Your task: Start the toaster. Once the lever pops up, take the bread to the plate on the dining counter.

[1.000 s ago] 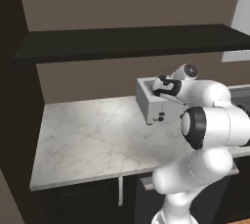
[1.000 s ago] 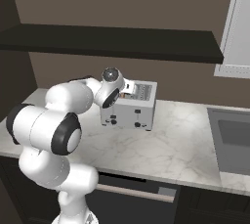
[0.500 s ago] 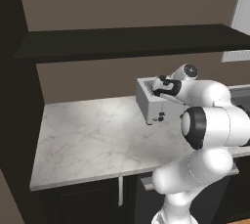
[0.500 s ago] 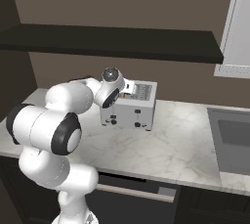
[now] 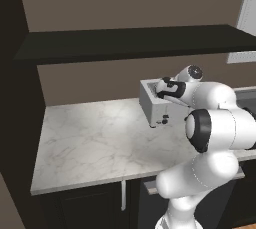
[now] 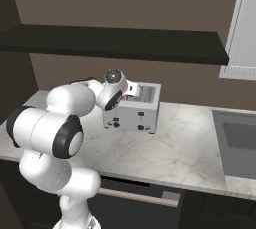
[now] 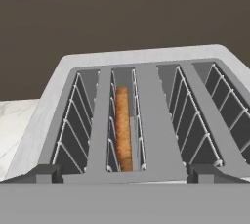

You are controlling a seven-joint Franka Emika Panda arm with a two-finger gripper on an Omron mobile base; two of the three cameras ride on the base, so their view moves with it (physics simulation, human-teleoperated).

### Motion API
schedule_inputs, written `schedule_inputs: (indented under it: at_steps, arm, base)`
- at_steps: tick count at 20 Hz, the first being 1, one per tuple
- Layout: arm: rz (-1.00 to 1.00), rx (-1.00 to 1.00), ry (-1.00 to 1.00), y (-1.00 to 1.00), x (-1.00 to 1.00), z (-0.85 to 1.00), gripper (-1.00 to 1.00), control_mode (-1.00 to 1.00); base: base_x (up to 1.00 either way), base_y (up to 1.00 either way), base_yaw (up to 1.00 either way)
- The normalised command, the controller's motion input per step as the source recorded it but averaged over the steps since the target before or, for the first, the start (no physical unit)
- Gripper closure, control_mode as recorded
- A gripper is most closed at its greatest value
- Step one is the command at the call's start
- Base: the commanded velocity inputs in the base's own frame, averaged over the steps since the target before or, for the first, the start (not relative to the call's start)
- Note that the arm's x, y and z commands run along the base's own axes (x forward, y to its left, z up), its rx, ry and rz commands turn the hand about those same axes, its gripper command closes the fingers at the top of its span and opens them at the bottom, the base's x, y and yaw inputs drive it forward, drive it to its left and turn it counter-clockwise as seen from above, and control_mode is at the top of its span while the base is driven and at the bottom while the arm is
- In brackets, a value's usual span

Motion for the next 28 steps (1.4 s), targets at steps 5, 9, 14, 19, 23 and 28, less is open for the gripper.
schedule_inputs:
  at_steps: [5, 9, 14, 19, 23, 28]
  arm:
    - [0.00, 0.00, 0.00, 0.00, 0.00, 0.00, -1.00, -1.00]
    - [0.00, 0.00, 0.00, 0.00, 0.00, 0.00, -1.00, -1.00]
    - [0.00, 0.00, 0.00, 0.00, 0.00, 0.00, -1.00, -1.00]
    - [0.00, 0.00, 0.00, 0.00, 0.00, 0.00, -1.00, -1.00]
    - [0.00, 0.00, 0.00, 0.00, 0.00, 0.00, -1.00, -1.00]
    - [0.00, 0.00, 0.00, 0.00, 0.00, 0.00, -1.00, -1.00]
  base:
    - [0.00, 0.00, 0.00]
    - [0.00, 0.00, 0.00]
    - [0.00, 0.00, 0.00]
    - [0.00, 0.00, 0.00]
    - [0.00, 0.00, 0.00]
    - [0.00, 0.00, 0.00]
